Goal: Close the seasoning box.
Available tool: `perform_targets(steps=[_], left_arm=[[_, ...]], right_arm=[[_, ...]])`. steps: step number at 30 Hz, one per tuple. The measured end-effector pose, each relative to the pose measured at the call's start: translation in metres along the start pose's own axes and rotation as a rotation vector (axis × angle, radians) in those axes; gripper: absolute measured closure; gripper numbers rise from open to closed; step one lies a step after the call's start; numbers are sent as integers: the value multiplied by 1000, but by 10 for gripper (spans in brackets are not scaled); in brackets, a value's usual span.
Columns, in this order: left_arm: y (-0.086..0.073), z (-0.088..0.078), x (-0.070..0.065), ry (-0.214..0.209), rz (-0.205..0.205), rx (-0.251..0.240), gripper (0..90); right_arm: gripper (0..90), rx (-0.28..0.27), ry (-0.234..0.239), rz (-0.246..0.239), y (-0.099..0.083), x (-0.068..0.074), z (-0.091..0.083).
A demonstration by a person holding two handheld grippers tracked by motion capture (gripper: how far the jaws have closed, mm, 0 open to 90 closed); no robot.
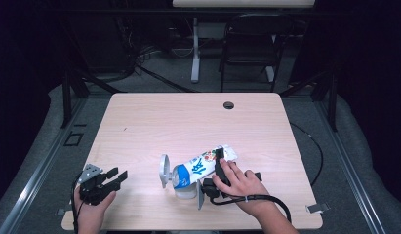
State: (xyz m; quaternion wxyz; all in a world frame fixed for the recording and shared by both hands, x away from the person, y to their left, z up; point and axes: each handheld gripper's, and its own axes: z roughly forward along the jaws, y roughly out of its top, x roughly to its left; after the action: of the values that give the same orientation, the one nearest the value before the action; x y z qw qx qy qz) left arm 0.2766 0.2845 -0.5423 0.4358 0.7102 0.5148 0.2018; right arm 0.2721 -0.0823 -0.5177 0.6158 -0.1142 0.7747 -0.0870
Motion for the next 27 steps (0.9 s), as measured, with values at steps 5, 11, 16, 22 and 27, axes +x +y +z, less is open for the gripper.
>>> perform_targets(steps=[5,11,16,22,27], left_arm=[[0,0,0,0,-1,4,557],[0,0,0,-1,1,0,557],[0,0,0,0,1,0,556],[0,0,0,0,1,1,555],[0,0,1,2,-1,5,555]], right_arm=[[469,-2,-1,-1,0,0,0],[469,-1,-4,-6,0,0,0],[470,-2,-7,-9,0,0,0],[470,1,-9,-15,0,-1,0],[471,-6,-6,-9,0,0,0]])
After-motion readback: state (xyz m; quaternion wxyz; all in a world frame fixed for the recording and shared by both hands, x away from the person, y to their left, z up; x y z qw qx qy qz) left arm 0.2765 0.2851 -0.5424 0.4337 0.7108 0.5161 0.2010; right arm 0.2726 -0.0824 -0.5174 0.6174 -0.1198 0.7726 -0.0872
